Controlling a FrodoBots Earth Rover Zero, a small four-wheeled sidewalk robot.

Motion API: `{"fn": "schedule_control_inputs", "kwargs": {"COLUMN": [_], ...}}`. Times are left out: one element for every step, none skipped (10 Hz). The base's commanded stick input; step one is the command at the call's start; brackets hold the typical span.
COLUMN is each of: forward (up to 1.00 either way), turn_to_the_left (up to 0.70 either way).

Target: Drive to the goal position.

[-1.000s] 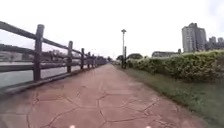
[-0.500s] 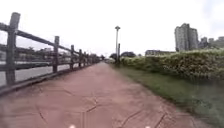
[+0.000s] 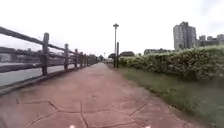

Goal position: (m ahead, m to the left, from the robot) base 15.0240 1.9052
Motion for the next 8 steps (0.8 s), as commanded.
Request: {"fn": "schedule_control_inputs", "kwargs": {"forward": [1.0, 1.0, 1.0, 1.0, 1.0, 1.0, 1.0, 1.0], "turn_to_the_left": [0.02, 0.02, 0.02, 0.02, 0.02, 0.02, 0.02, 0.02]}}
